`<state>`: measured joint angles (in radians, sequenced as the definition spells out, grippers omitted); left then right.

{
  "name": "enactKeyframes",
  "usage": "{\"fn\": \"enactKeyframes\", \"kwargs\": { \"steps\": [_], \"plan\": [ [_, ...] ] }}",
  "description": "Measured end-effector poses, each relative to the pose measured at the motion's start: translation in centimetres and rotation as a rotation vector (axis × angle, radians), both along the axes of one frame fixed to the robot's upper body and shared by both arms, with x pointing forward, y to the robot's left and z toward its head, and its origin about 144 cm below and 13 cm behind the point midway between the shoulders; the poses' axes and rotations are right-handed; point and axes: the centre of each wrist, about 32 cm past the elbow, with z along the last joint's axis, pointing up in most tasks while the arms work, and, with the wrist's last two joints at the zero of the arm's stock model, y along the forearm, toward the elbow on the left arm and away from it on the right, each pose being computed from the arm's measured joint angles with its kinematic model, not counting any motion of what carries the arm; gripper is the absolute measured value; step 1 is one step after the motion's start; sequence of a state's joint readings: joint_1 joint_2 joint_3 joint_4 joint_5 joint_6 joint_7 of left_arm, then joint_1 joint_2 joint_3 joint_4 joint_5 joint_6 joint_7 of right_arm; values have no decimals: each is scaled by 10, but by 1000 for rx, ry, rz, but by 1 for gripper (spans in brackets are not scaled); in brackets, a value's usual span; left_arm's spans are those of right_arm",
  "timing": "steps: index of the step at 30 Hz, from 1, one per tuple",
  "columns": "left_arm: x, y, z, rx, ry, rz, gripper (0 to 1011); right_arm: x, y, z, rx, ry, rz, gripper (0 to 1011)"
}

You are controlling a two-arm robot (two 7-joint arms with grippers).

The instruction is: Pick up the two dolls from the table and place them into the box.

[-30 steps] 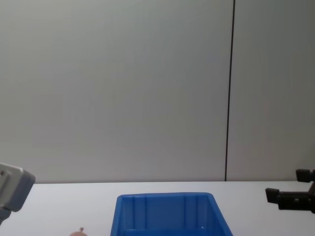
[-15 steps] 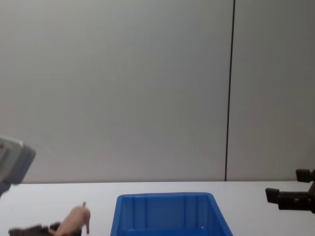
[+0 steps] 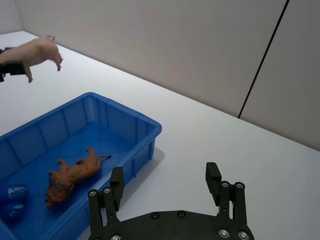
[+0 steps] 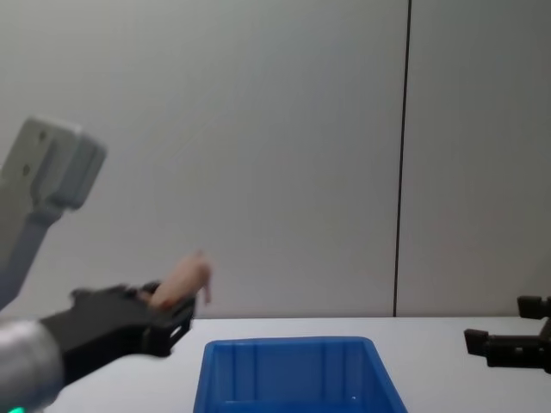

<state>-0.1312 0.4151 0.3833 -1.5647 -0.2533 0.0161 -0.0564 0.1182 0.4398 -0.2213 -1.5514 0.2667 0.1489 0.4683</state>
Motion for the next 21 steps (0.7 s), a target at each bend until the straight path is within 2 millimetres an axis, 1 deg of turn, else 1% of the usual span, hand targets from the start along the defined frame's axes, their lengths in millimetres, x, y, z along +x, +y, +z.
{"fn": "enactKeyframes", "kwargs": {
  "steps": [7,9,11,12,15,16,17,19,21],
  "plan": [
    [11,-19,13,-14,-48,-77,391,0,0,0,0,0,0,1001],
    [15,-24,17,-19,-59,-96,450,0,0,0,0,0,0,1001],
    [17,-28,19,-21,-68,-114,531,0,0,0,0,0,0,1001],
    [17,-28,19,-21,-68,-114,531,0,0,0,0,0,0,1001],
    [22,-34,22,-25,-87,-139,631,0,0,0,0,0,0,1001],
    [22,-35,23,-25,-90,-143,674,0,0,0,0,0,0,1001],
    [23,-35,23,-25,-94,-147,689,0,0,0,0,0,0,1001],
    [25,-37,25,-25,-108,-159,770,0,0,0,0,0,0,1001],
    [25,-38,26,-24,-116,-164,808,0,0,0,0,0,0,1001]
  ]
}}
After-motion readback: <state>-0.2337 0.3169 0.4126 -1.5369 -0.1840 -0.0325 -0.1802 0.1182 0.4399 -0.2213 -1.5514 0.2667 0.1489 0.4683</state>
